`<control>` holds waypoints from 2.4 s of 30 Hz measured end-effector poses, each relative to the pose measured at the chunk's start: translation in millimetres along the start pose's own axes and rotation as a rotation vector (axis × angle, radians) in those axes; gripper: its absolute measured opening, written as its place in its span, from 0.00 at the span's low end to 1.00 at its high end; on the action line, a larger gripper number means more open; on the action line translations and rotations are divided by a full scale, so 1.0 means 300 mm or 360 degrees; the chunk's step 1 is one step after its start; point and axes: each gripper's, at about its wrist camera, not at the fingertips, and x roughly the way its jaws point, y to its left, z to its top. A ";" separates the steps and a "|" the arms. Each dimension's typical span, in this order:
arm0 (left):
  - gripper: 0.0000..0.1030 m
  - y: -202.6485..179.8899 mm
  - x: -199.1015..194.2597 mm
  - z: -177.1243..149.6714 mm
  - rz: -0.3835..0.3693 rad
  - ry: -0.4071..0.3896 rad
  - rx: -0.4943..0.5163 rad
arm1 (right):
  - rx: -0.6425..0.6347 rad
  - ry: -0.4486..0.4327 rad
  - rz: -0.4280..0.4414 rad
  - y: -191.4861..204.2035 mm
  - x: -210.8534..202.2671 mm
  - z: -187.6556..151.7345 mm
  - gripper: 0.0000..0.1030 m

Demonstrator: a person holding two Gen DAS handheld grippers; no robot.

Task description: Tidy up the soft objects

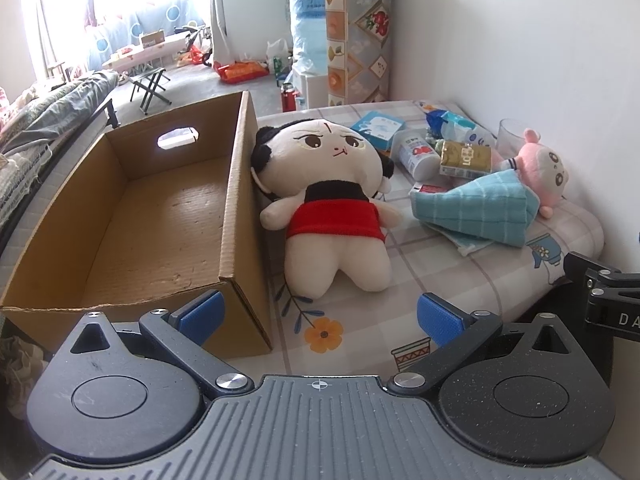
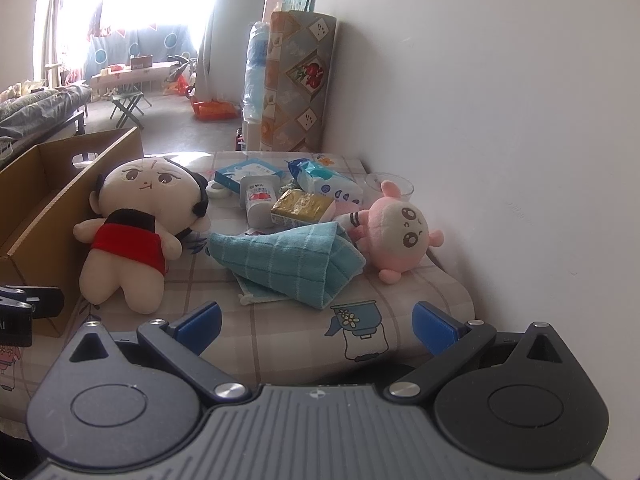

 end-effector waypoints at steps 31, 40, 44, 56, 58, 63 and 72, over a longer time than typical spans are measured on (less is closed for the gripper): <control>0.91 -0.307 0.324 0.206 -0.0520 -0.0054 0.0224 | 0.0455 -0.0364 0.0295 -0.361 0.327 -0.045 0.84; 0.94 -0.424 0.485 0.272 -0.0552 0.0044 0.0285 | 0.0561 -0.0272 0.0328 -0.406 0.425 -0.067 0.76; 0.91 -0.474 0.552 0.277 -0.0503 0.0119 0.0354 | 0.0597 -0.0260 0.0325 -0.416 0.435 -0.071 0.76; 0.30 -0.481 0.558 0.232 -0.0451 0.0220 0.0317 | 0.0601 -0.0295 0.0283 -0.453 0.399 -0.046 0.78; 0.25 -0.469 0.535 0.226 -0.0448 0.0233 0.0307 | 0.0620 -0.0318 0.0295 -0.468 0.410 -0.023 0.86; 0.24 -0.435 0.492 0.199 -0.0426 0.0244 0.0302 | 0.0611 -0.0361 0.0304 -0.481 0.509 0.057 1.00; 0.60 -0.410 0.474 0.195 -0.0418 0.0170 0.0323 | 0.0566 -0.0181 0.0233 -0.458 0.757 0.115 1.00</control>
